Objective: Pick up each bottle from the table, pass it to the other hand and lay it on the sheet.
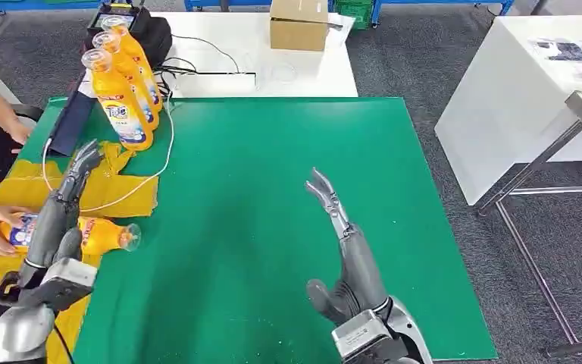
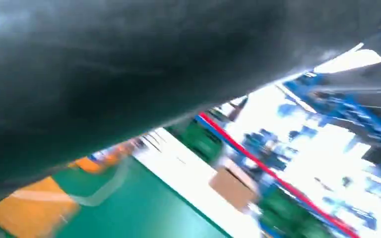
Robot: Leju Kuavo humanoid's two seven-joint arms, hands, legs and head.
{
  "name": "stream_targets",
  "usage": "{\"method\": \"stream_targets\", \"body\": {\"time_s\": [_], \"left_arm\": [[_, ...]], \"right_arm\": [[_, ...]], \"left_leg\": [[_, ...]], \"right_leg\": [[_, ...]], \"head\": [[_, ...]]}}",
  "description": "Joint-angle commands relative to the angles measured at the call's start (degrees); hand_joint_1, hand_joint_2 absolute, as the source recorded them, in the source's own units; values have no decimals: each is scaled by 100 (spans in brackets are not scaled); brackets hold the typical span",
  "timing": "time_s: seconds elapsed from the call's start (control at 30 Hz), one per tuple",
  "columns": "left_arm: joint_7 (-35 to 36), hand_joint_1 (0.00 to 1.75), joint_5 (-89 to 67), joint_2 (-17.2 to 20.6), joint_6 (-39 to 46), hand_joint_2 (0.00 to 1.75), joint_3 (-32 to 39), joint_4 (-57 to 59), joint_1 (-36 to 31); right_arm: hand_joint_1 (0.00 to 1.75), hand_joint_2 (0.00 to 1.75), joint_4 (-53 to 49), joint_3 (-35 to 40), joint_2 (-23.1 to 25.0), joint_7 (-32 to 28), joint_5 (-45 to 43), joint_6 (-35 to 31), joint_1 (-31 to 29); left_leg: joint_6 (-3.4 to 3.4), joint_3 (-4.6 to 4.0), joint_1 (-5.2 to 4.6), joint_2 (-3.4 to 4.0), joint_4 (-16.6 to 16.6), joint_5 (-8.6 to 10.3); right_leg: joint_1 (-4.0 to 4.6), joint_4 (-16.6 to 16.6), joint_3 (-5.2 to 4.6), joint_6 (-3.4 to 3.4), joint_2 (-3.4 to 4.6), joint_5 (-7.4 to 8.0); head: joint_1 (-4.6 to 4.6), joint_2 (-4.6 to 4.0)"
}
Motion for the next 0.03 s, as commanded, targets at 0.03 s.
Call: {"method": "stream_targets", "body": {"time_s": [0.03], "left_arm": [[-119, 0, 515, -5, -471, 0, -597, -546, 375]], "right_arm": [[0, 0, 292, -6, -67, -157, 205, 103, -241]], "left_leg": [[22, 20, -6, -17, -7, -3]], "right_leg": [[-2, -7, 22, -32, 14, -4]], "head": [[0, 0]]}}
